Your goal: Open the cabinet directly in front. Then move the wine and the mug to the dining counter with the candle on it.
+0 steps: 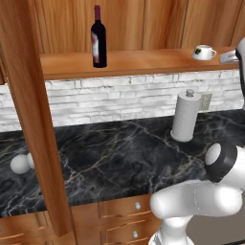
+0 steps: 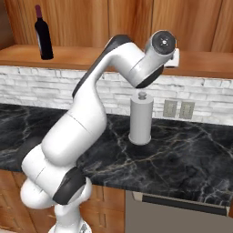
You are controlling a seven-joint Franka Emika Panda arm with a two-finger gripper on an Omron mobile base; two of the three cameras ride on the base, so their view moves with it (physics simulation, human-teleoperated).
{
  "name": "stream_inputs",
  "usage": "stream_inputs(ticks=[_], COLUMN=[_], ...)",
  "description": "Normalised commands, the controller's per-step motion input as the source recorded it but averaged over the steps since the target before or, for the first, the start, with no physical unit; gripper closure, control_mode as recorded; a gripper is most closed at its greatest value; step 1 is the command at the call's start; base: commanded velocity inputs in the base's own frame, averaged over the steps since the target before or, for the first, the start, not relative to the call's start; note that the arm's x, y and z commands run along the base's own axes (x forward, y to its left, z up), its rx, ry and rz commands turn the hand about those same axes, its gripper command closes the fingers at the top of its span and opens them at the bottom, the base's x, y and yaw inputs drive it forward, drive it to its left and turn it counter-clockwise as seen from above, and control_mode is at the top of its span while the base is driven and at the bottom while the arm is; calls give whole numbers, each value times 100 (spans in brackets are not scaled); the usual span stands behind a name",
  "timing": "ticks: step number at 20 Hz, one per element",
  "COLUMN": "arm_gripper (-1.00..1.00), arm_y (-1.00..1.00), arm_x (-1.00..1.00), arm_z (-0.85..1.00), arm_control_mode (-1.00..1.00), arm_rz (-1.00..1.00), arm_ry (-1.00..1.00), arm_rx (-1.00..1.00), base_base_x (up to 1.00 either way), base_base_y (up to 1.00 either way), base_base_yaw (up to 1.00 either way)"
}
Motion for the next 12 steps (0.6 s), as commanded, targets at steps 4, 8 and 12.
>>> stream_inputs(ticks=[4, 8, 12], arm_gripper=[-100, -100, -100], arm_y=[-16, 0, 0], arm_x=[38, 6, 36], arm_z=[1, 0, 0], arm_control_mode=[-100, -100, -100], arm_rz=[12, 1, 0], arm_ry=[2, 0, 0], arm_rx=[3, 0, 0], base_base_x=[0, 0, 0], base_base_y=[0, 0, 0], base_base_yaw=[0, 0, 0])
